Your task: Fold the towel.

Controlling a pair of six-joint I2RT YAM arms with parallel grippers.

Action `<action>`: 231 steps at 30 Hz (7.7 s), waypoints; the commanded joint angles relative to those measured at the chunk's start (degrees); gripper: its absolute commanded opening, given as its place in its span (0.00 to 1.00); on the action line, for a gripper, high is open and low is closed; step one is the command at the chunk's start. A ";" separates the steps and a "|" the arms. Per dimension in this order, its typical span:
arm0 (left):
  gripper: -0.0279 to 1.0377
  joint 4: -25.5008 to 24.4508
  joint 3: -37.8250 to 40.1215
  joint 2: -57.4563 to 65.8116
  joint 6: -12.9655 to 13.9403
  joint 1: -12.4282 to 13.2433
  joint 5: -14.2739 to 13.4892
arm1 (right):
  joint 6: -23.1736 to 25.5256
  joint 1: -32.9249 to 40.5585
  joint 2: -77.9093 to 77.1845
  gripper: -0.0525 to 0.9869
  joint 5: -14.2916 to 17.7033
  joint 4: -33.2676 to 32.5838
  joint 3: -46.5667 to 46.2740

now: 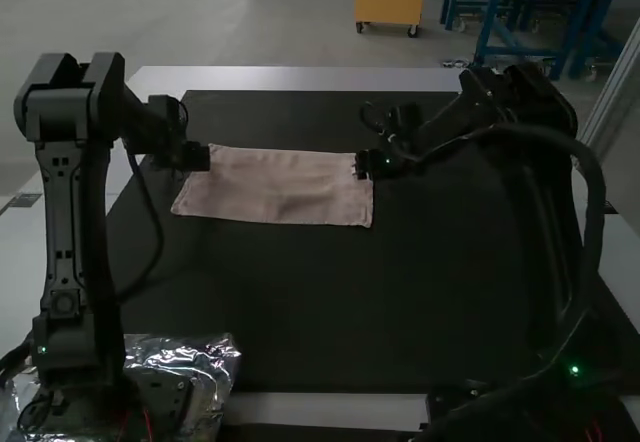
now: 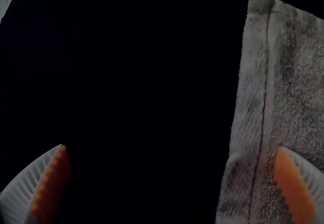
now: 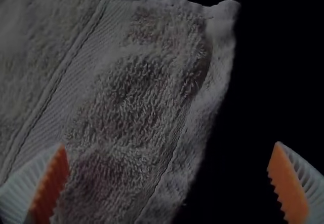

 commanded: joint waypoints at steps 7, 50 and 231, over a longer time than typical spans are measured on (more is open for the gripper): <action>0.05 0.15 -0.76 3.15 1.53 0.23 7.53 | -1.99 0.53 2.02 0.03 -5.45 -3.68 -0.04; 0.05 -4.77 -9.20 -16.01 9.35 5.33 15.71 | 1.35 -0.08 -15.73 0.03 -8.96 -3.77 -8.48; 0.94 13.07 -38.38 -45.63 3.46 1.55 3.58 | 12.78 22.68 -3.25 0.03 -15.73 23.48 -11.20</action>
